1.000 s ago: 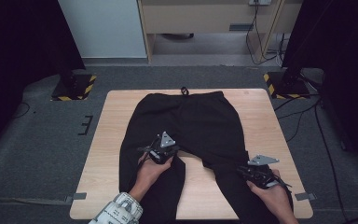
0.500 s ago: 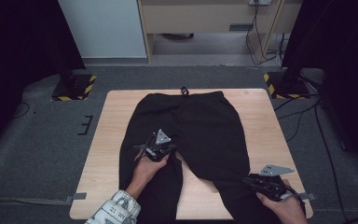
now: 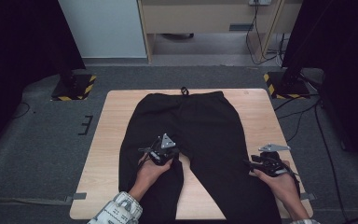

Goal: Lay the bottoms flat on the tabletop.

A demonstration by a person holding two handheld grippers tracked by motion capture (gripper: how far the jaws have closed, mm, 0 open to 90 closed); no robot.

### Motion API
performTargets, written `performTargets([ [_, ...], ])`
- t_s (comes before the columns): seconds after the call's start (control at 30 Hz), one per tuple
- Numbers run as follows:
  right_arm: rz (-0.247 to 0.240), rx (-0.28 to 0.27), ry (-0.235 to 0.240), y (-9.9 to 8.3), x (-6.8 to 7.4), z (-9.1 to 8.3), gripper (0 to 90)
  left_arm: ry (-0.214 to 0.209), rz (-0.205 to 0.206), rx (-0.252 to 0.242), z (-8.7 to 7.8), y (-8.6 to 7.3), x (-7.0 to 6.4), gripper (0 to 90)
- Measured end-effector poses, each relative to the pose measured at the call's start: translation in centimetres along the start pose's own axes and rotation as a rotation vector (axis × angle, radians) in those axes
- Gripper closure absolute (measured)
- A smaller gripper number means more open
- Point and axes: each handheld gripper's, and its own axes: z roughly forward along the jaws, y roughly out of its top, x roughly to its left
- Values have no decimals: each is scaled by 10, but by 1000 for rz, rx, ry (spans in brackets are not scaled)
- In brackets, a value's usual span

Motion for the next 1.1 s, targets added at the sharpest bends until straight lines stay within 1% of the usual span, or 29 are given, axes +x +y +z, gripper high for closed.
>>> performTargets([
  [0.1, 9, 18, -3, 1, -3, 12, 535, 0, -7, -1, 2, -1, 0, 873],
  [0.13, 3, 20, 2, 1, -3, 15, 534, -1, -9, -1, 3, -1, 0, 872],
  [0.23, 2, 13, -3, 3, -2, 18, 552, -2, -12, -2, 4, -2, -1, 870],
  [0.27, -1, 13, -5, 3, -1, 18, 574, -2, -11, -2, 5, -2, -1, 869],
  [0.3, -18, 17, -12, 3, 1, 19, 635, 0, -10, -3, 5, -2, -2, 869],
  [0.33, -32, 21, -15, 4, 3, 19, 672, 0, -9, -3, 5, -2, -2, 868],
  [0.37, -38, 26, -15, 4, 4, 19, 749, 0, -9, -4, 5, -2, -2, 868],
  [0.4, -46, 41, -6, 5, 4, 19, 833, 0, -11, -5, 5, -2, -2, 868],
  [0.43, -39, 49, 3, 7, 5, 19, 866, -1, -11, -6, 5, -1, -2, 869],
  [0.47, -43, 51, 9, 8, 4, 19, 882, 0, -9, -5, 5, -1, -2, 869],
  [0.57, -28, 29, 30, 16, 1, 16, 890, 1, -9, -5, 5, -1, -2, 871],
  [0.67, -21, 12, 32, 30, -2, 14, 892, 5, -10, -8, 5, -1, -3, 874],
  [0.7, -25, 11, 30, 35, -4, 14, 892, 8, -10, -10, 5, -1, -3, 876],
  [0.77, -14, -8, 16, 49, -9, 15, 891, 11, -8, -11, 5, 0, -3, 876],
  [0.83, -3, -30, -8, 58, -15, 16, 888, 11, -13, -11, 4, 0, -3, 877],
  [0.87, 13, -42, -23, 62, -19, 17, 886, 17, -15, -12, 4, 0, -2, 878],
  [0.9, 40, -59, -40, 65, -24, 20, 885, 20, -16, -14, 4, 0, -2, 879],
  [0.93, 51, -64, -51, 65, -27, 22, 883, 19, -21, -15, 3, -1, -1, 880],
  [0.97, 73, -70, -63, 66, -30, 25, 880, 17, -22, -15, 3, -1, -1, 880],
  [1.07, 84, -87, -67, 64, -33, 32, 874, 12, -23, -12, 4, -1, 0, 879],
  [1.1, 99, -91, -54, 64, -33, 33, 872, 9, -23, -11, 4, -1, 0, 879],
])
